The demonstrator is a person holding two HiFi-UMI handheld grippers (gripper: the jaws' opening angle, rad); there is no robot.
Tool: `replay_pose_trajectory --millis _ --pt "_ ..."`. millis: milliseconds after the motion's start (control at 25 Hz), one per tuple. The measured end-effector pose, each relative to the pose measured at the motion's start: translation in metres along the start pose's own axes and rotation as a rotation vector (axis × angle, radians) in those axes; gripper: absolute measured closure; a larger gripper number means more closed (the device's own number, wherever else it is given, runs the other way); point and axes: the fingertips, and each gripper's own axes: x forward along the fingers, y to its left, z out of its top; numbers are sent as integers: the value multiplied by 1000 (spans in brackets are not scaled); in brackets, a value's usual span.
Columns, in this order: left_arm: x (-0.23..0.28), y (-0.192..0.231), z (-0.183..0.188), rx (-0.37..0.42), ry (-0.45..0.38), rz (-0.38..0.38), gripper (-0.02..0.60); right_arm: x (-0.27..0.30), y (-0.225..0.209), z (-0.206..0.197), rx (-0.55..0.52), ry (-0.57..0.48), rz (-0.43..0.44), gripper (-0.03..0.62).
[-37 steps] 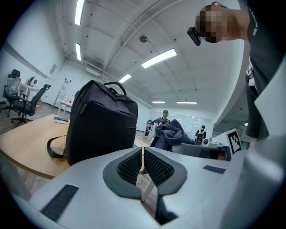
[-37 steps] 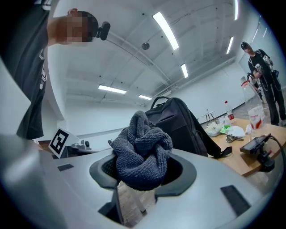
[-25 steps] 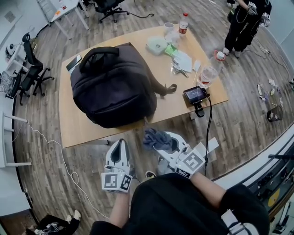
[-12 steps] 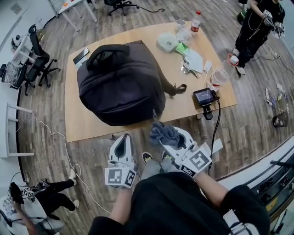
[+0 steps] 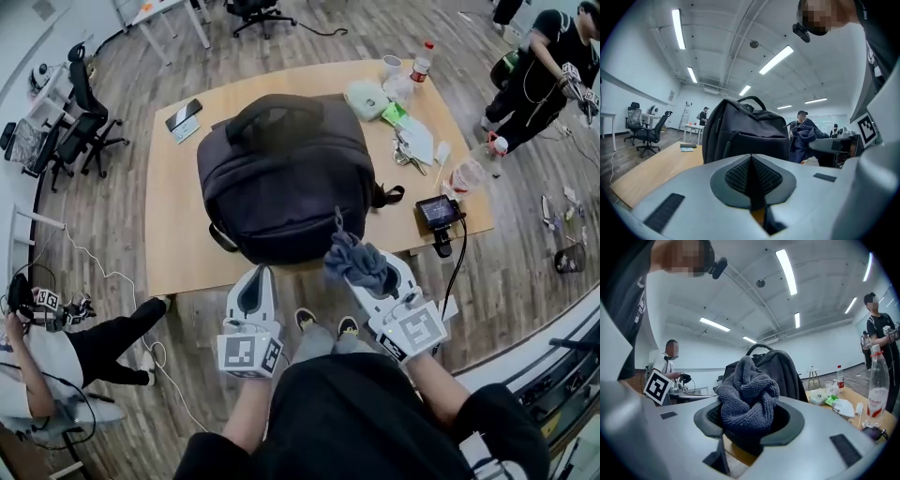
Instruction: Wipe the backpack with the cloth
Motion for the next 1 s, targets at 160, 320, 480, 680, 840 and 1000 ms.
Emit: replay_pose_trajectory --millis 160,320,480,680,840,1000 --pt "8 22 4 -18 -10 -21 564 27 -10 32 -129 4 -79 418" --pt "10 39 6 -20 -1 -48 563 57 -21 64 -290 37 -174 418" --pt "12 54 9 -27 -14 -61 563 90 -37 73 -480 220 -308 418" --pt "12 62 9 -36 -12 -67 564 128 -31 48 -588 422 -297 418" --pt "8 65 8 -45 -10 -68 565 156 2 40 -510 425 -165 418" --pt "1 72 3 -53 -4 -47 564 187 60 44 -408 368 15 419"
